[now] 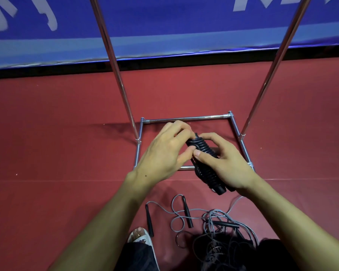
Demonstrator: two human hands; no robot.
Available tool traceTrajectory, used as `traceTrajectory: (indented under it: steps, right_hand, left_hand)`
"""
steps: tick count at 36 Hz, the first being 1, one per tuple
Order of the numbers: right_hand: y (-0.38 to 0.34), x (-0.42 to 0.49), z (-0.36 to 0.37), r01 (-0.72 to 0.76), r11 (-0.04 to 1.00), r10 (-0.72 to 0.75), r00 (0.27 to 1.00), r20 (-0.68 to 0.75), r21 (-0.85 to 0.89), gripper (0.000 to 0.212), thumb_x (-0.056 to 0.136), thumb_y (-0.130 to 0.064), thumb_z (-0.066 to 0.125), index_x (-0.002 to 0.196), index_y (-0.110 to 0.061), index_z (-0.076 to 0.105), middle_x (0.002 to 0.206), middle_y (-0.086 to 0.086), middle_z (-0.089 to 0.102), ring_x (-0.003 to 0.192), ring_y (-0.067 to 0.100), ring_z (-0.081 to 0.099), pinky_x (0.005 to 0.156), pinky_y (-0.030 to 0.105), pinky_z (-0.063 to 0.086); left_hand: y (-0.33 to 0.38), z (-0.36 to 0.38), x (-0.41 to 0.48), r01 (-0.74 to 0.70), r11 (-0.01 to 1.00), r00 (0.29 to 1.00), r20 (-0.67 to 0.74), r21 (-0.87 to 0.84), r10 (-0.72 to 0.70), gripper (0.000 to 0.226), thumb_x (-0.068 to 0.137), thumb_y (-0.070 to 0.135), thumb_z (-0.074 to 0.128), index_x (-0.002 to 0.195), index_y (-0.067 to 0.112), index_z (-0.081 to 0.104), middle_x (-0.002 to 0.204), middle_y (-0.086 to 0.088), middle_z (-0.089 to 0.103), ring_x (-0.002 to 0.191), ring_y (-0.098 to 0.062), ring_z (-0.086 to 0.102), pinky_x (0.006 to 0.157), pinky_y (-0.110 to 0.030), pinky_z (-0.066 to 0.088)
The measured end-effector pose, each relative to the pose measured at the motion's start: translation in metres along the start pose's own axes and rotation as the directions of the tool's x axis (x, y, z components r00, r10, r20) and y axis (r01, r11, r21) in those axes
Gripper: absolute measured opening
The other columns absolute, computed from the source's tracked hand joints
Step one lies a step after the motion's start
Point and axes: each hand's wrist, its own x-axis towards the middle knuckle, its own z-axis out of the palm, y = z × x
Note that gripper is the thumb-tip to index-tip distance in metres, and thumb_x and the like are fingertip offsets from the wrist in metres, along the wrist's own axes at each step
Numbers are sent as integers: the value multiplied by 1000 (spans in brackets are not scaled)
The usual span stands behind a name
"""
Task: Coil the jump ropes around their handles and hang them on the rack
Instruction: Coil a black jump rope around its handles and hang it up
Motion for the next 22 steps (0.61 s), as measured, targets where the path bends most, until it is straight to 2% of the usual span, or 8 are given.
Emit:
traceTrajectory:
  steps: [3,7,10,14,17,22]
  right_hand:
    - [-1,-1,1,-35,997,35,999,2,76,21,91,-17,66,111,-20,61,73,4,66,58,16,61,52,32,52]
    - [-2,-2,-1,-82,989,75,995,66,122,21,91,-26,63,111,-22,58,78,10,66,68,25,65,58,35,55]
    - [-6,-4,-5,-158,966,125,978,167,203,32,87,-33,59,114,-17,50,84,19,65,76,35,67,61,39,56]
    - [-11,-4,-10,-214,948,164,963,215,235,34,90,-27,58,113,-10,39,80,19,63,72,44,66,58,40,57]
    - [-14,-4,-9,-198,941,154,972,176,274,39,85,-27,60,109,-7,36,77,22,55,65,37,58,51,37,54]
    - [-10,-6,-3,-106,965,89,993,80,242,21,98,-18,52,106,-8,35,69,16,56,56,31,54,47,37,49]
  left_hand:
    - [2,-1,-1,36,999,999,-25,-8,-36,23,90,23,55,99,5,65,92,-5,54,83,-21,55,73,-39,50]
    - [3,-2,-2,36,999,997,-67,-14,-36,23,90,24,57,96,4,66,86,-6,54,76,-21,55,66,-41,50]
    - [5,-3,-2,11,1000,998,-66,-7,-11,23,91,25,59,94,3,66,84,-7,55,75,-22,56,65,-41,50]
    - [7,1,-3,-21,1000,998,-56,6,21,23,93,20,56,98,-1,65,89,-10,59,79,-27,60,68,-43,52]
    - [11,5,-3,-24,999,997,-72,-38,21,20,92,14,57,102,-1,64,93,-12,60,82,-29,62,70,-44,53]
    - [10,5,-1,-34,997,997,-78,-66,29,16,91,7,59,104,0,66,96,-10,62,83,-26,62,69,-43,53]
